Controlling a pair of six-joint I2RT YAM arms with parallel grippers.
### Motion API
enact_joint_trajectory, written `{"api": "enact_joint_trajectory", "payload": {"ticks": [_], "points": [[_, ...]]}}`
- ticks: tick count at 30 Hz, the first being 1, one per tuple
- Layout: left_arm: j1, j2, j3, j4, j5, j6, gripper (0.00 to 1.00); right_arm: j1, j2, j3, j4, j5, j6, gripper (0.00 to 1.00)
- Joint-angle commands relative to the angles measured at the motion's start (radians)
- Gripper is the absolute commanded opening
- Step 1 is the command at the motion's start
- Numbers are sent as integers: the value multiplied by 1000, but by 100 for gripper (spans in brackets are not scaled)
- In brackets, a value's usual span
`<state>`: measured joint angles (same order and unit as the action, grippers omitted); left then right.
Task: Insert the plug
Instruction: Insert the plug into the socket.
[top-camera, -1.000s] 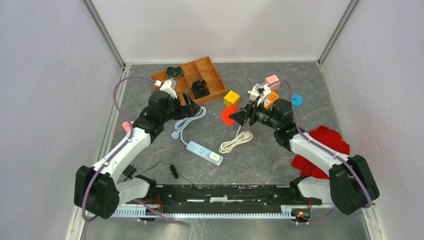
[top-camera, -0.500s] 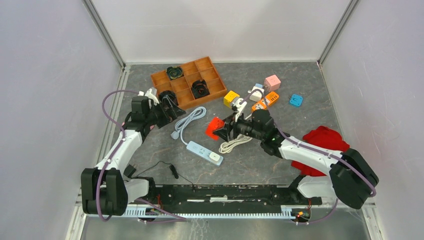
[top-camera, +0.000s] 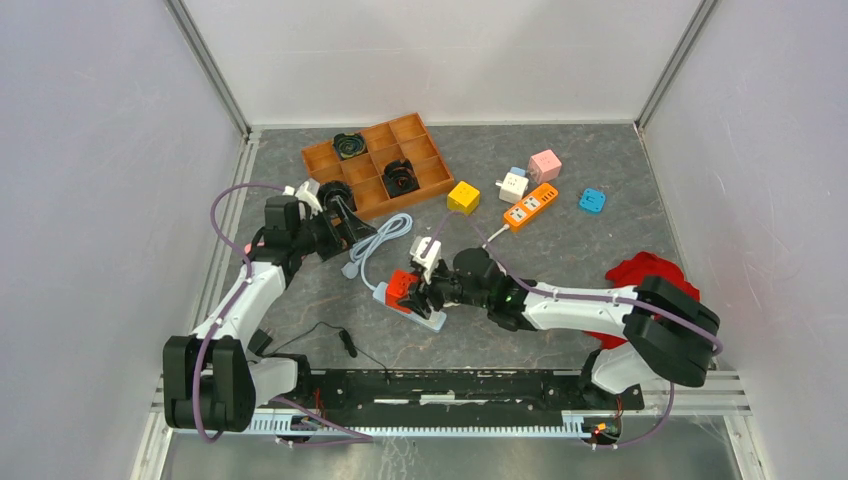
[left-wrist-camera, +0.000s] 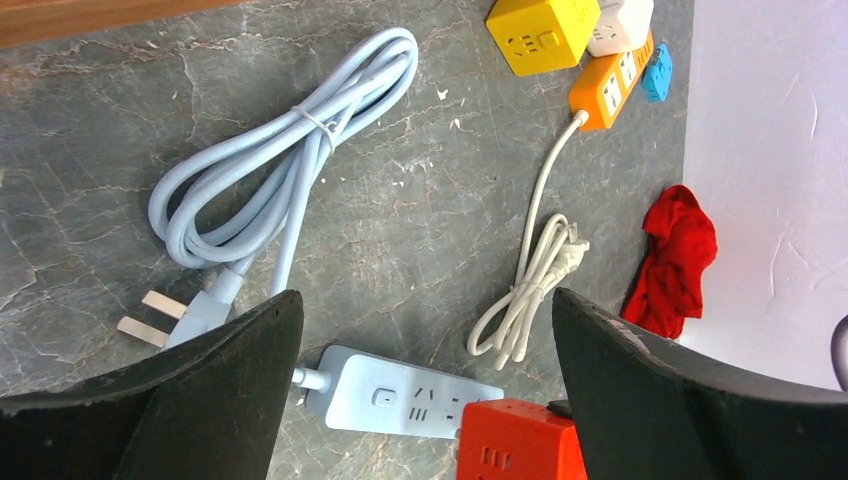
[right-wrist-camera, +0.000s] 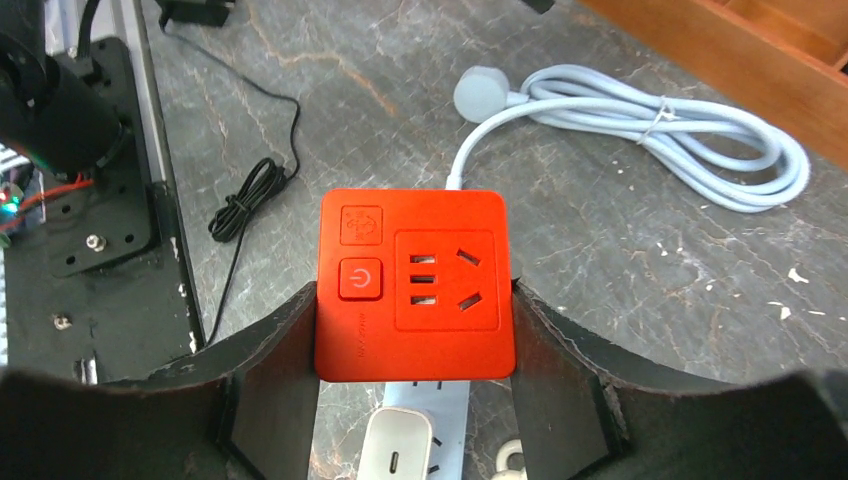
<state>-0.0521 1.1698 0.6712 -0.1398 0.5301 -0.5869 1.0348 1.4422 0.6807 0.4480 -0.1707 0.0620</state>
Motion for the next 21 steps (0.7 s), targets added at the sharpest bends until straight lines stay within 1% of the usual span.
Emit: {"api": "enact_joint_trajectory", "payload": {"ticks": [1,2,6,11,21], "points": [[4,-21,-7,43,46,-14,98,27,18,33,91,63,-54,33],[4,-21,-6,45,49,-14,98,28,22,26,97,62,-84,33],[4,-21,-7,49,55,-17,98,29,29,1,128,60,-101,33],[3,-15,-8,52,64,-22,98,30,55,5,124,55,-128,33],[4,-10,-12,58,75,-25,98,30,117,2,147,30,-131,32]]}}
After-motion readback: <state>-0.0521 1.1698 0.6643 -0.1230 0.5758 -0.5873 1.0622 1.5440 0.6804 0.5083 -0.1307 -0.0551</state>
